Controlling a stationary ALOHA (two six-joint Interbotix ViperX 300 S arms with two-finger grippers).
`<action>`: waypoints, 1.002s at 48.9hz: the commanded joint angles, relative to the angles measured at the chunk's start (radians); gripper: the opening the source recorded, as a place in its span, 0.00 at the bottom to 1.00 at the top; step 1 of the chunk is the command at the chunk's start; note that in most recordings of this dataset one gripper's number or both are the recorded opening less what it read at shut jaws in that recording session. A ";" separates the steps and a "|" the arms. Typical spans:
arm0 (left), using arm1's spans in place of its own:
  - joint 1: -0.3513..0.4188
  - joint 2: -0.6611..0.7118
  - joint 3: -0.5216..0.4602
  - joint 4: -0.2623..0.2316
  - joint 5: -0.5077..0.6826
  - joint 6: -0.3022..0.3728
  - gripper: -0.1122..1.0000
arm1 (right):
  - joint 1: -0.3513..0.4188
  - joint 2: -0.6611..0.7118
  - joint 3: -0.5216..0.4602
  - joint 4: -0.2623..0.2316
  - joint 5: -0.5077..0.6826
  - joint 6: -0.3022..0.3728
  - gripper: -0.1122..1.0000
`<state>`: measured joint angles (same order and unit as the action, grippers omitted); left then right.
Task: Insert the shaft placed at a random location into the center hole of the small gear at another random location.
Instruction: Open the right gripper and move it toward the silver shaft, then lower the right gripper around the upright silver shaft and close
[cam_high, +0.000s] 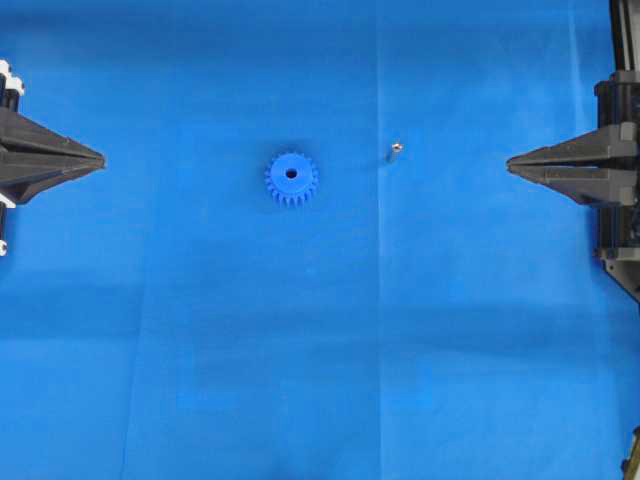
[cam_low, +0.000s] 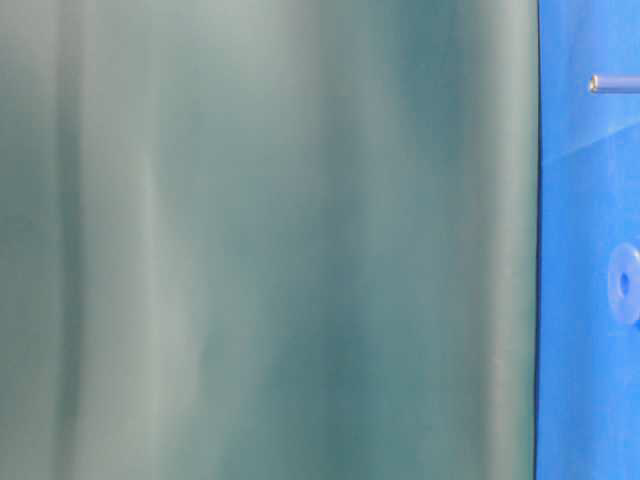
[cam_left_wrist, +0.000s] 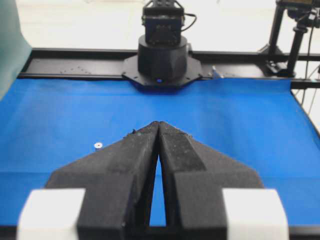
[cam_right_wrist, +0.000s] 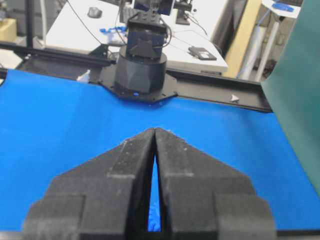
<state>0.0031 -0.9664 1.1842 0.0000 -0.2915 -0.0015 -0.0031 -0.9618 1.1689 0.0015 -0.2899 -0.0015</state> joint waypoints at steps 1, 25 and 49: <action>-0.002 0.000 -0.018 0.003 -0.002 -0.006 0.10 | 0.000 0.008 -0.015 0.002 -0.005 0.003 0.10; -0.003 -0.002 -0.017 0.003 0.003 -0.006 0.10 | -0.112 0.089 -0.011 0.006 0.035 0.000 0.05; -0.002 -0.002 -0.017 0.003 -0.002 -0.006 0.10 | -0.221 0.505 -0.003 0.029 -0.176 0.003 0.86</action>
<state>0.0031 -0.9695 1.1827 0.0000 -0.2838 -0.0061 -0.2040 -0.5308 1.1750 0.0230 -0.4004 0.0015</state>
